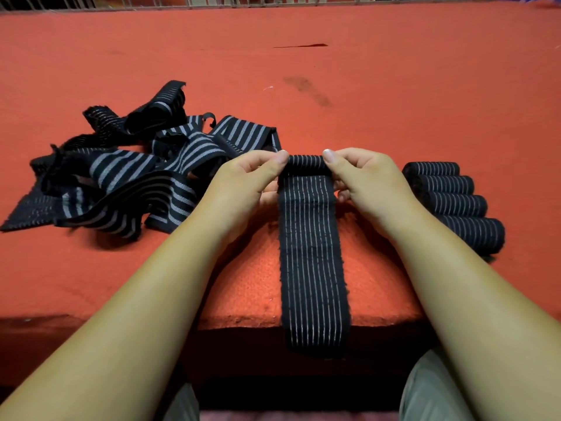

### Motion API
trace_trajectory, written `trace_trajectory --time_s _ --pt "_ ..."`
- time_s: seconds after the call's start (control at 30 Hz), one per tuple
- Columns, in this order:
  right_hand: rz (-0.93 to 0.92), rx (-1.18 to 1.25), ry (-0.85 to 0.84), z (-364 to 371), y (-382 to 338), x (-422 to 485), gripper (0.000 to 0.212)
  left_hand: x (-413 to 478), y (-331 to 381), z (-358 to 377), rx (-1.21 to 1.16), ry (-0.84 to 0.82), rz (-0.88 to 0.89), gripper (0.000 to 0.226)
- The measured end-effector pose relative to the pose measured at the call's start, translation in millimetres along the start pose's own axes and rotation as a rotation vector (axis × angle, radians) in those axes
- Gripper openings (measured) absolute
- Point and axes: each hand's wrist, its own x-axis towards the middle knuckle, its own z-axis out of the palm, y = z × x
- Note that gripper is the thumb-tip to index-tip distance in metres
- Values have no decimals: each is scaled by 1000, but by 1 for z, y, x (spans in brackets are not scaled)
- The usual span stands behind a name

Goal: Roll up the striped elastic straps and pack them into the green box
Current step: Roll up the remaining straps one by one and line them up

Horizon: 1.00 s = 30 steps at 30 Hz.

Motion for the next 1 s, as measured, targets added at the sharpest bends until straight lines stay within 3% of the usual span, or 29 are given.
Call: trace_trajectory --time_s 0.17,0.33,0.53,0.73,0.87,1.0 --pt "-11 53 -7 0 3 1 14 1 1 -3 -24 -16 -10 24" --pt "-14 40 -25 0 6 4 25 0 1 -2 -53 -66 -19 24" --pt "-29 13 -53 0 4 0 13 -1 -1 -2 76 -50 -6 26" --pt "-9 86 -70 2 -3 -6 13 0 -3 -5 123 10 61 18" --pt "7 18 -58 2 0 -3 26 0 -4 -4 157 23 97 19" --pt "-16 27 -38 1 3 -1 20 1 -3 -3 127 129 60 18"
